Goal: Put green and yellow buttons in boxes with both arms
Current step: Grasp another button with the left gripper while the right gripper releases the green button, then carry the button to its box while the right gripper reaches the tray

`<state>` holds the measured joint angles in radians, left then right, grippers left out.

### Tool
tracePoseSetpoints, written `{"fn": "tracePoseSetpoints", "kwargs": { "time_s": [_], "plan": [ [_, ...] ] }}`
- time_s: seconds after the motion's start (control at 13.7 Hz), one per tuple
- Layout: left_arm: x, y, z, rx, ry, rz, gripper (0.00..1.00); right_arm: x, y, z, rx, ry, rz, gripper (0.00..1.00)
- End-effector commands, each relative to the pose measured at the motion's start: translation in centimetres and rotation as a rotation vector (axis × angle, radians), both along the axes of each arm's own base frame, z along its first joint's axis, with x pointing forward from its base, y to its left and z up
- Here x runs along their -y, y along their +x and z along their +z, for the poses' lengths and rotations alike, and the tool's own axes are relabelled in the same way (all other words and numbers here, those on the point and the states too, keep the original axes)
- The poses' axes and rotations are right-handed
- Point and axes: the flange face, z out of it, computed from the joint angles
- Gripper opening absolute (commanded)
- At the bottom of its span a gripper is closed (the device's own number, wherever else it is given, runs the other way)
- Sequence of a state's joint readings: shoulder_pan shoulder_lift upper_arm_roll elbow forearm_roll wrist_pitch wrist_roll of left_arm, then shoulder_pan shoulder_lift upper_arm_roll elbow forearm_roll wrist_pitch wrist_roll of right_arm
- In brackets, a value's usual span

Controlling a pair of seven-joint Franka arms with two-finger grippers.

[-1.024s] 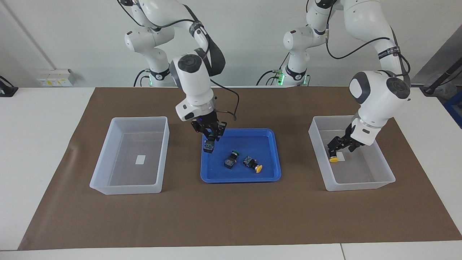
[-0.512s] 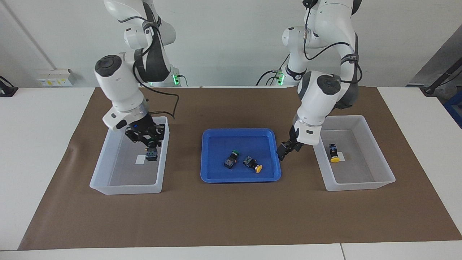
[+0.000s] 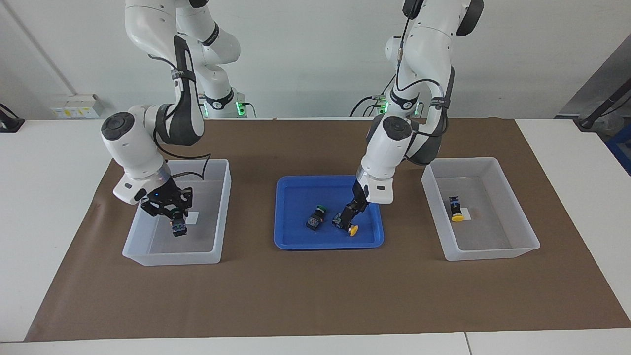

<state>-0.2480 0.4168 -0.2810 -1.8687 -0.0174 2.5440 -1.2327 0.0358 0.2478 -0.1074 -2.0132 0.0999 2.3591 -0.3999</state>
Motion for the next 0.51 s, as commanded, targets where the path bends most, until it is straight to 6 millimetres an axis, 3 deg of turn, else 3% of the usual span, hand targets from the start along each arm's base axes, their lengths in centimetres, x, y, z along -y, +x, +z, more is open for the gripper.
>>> {"fn": "tracePoseSetpoints", "kwargs": {
  "time_s": [0.0, 0.07, 0.15, 0.22, 0.37, 0.44],
  "plan": [
    [0.5, -1.2, -2.9, 0.027, -0.019, 0.032, 0.92, 0.6, -0.7, -1.5, 0.017, -0.012, 0.038, 0.43],
    [0.8, -1.2, -3.6, 0.04, -0.033, 0.043, 0.92, 0.7, -0.7, -1.5, 0.016, -0.012, 0.035, 0.91],
    [0.7, -1.3, -3.8, 0.038, -0.032, 0.041, 0.92, 0.6, -0.6, -1.3, 0.016, -0.01, 0.035, 1.0],
    [0.8, -1.5, -3.9, 0.039, -0.033, 0.041, 0.89, 0.6, -0.5, -0.8, 0.018, -0.008, 0.037, 1.0],
    [0.7, -1.7, -4.2, 0.034, -0.029, 0.041, 0.69, -0.8, -0.5, 2.5, 0.046, 0.012, 0.031, 1.0],
    [0.6, -1.8, -4.4, 0.031, -0.026, 0.037, 0.49, -1.5, 0.0, 4.6, 0.051, 0.023, 0.005, 1.0]
  ]
}}
